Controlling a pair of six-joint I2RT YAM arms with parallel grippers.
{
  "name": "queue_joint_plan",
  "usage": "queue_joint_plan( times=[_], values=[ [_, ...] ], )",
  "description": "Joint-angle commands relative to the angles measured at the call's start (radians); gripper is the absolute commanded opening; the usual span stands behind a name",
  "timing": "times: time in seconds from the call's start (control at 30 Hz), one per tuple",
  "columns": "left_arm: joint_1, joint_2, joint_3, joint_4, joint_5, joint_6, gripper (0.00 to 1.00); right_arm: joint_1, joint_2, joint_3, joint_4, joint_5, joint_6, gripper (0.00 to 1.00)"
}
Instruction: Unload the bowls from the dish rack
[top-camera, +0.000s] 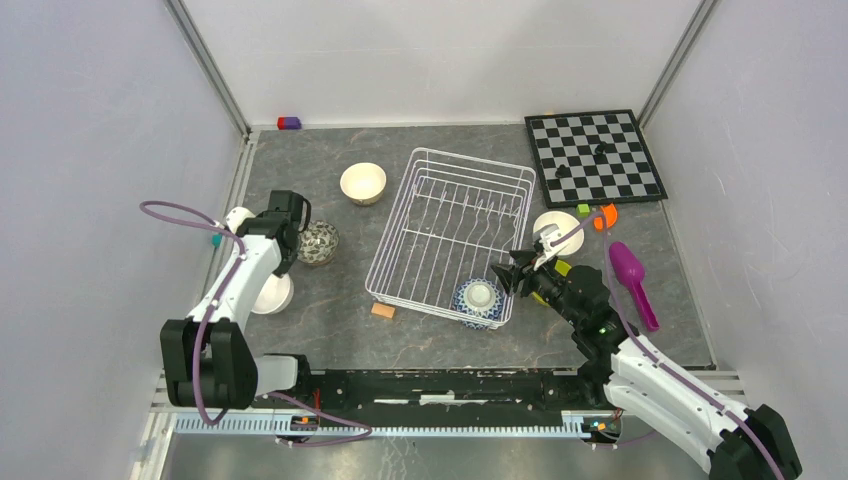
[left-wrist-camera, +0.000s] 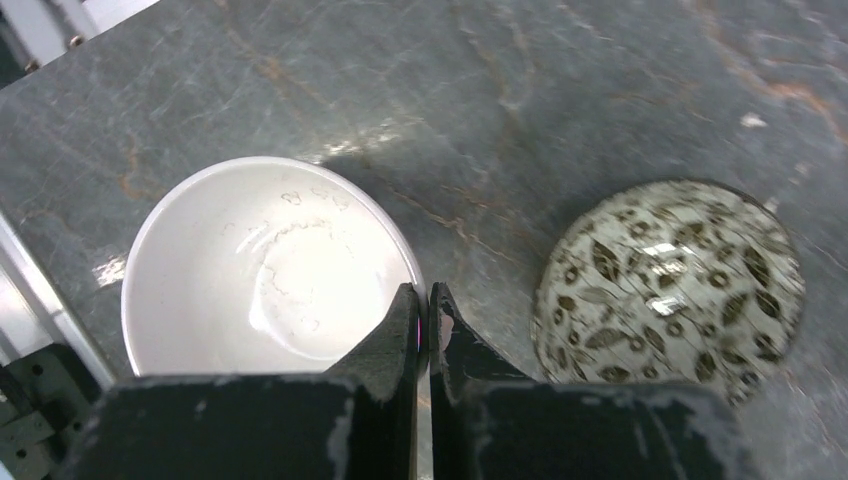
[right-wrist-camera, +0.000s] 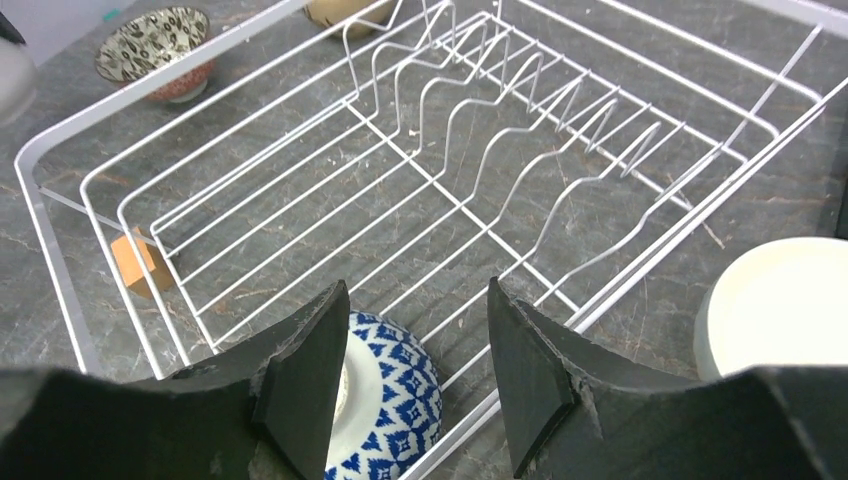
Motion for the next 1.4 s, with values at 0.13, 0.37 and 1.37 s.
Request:
queue_joint_plan(
  times=[0.13, 0.37, 1.37],
  values=[
    [0.114, 0.058, 0.01, -0.066, -0.037, -0.106, 0.04, -0.002, -0.054, -0.003, 0.02, -0.036, -0.02, 0.58],
    [0.122, 0.056, 0.007, -0.045, -0.015, -0.076, 0.4, -0.001, -0.003, 0.018, 0.021, -0.1, -0.011, 0.58],
    [-0.073, -0.269, 0.033, 0.303, 0.793, 0.567, 0.81, 0.043, 0.228, 0.36, -0.511, -0.121, -0.109, 0.4]
  ],
)
